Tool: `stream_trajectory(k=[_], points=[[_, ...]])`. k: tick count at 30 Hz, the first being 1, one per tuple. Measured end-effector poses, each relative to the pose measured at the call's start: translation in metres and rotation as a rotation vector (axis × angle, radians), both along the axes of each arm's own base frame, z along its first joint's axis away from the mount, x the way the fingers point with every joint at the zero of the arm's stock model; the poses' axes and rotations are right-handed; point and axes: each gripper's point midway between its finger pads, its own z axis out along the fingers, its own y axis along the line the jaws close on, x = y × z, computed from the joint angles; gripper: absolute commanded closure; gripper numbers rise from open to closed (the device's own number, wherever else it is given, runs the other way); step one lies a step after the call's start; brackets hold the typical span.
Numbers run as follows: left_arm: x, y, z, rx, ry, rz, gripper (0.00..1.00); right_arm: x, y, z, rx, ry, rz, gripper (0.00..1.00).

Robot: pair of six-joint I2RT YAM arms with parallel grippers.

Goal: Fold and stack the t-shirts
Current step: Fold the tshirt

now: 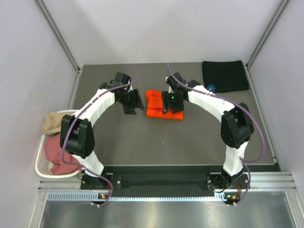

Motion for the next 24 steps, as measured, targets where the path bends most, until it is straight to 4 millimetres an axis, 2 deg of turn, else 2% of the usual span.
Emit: stream_trajectory(k=[2, 5, 7, 10, 15, 20, 24], points=[[-0.014, 0.004, -0.013, 0.013, 0.041, 0.001, 0.4, 0.001, 0.004, -0.014, -0.032, 0.01, -0.016, 0.43], [-0.029, 0.009, -0.025, 0.027, 0.081, 0.003, 0.4, 0.01, -0.003, -0.038, -0.094, 0.019, -0.058, 0.43], [-0.034, 0.011, -0.024, 0.029, 0.08, 0.004, 0.4, 0.016, -0.007, -0.052, -0.129, 0.021, -0.08, 0.43], [-0.037, 0.012, -0.013, 0.019, 0.049, 0.004, 0.4, 0.026, -0.007, -0.06, -0.157, 0.011, -0.093, 0.43], [-0.046, 0.015, 0.0, 0.007, 0.01, 0.004, 0.41, 0.054, 0.003, -0.047, -0.148, -0.058, -0.112, 0.44], [-0.053, 0.017, -0.003, 0.008, 0.019, 0.003, 0.41, 0.084, 0.02, -0.025, -0.105, -0.132, -0.126, 0.43], [-0.057, 0.017, -0.006, 0.006, 0.032, -0.002, 0.41, 0.106, 0.029, -0.023, -0.084, -0.157, -0.137, 0.41]])
